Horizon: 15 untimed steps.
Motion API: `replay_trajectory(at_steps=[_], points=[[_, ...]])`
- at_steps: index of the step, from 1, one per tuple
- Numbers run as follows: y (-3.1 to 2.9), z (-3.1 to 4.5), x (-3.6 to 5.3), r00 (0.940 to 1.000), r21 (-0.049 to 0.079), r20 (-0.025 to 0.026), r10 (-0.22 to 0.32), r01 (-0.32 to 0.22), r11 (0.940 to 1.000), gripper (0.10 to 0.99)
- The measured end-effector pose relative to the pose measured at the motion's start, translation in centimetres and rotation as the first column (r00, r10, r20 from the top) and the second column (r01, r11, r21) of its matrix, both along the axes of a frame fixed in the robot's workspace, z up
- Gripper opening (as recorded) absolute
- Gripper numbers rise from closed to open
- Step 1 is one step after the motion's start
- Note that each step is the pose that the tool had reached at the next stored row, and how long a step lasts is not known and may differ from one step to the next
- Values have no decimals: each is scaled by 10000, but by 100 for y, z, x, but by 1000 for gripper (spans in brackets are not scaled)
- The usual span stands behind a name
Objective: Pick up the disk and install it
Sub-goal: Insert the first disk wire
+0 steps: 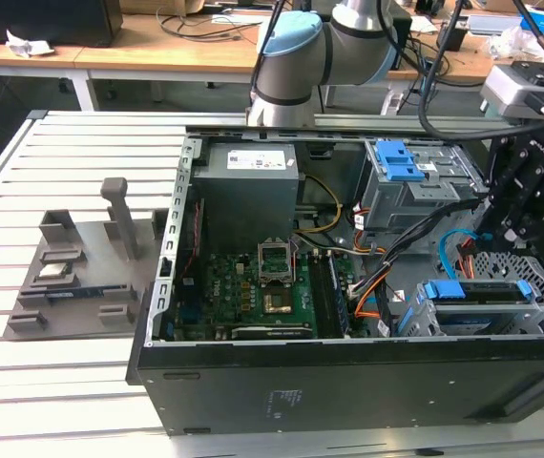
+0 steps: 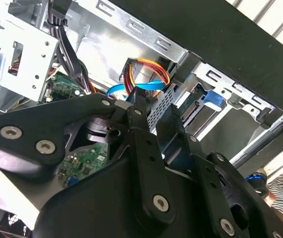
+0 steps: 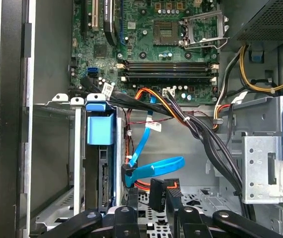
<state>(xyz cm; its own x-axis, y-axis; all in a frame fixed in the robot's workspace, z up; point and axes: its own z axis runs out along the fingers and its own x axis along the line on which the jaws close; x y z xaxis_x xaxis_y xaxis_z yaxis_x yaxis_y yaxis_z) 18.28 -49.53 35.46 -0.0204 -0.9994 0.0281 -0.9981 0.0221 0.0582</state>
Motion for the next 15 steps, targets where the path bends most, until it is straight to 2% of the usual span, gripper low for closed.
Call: replay_trajectory(at_steps=[7,9,10,15], points=[[0,-5,0,10000,-6,0,0,0,10000,361],[0,-6,0,10000,-6,0,0,0,10000,216],[0,-6,0,10000,-6,0,0,0,10000,176],[0,-7,0,10000,-6,0,0,0,10000,173]])
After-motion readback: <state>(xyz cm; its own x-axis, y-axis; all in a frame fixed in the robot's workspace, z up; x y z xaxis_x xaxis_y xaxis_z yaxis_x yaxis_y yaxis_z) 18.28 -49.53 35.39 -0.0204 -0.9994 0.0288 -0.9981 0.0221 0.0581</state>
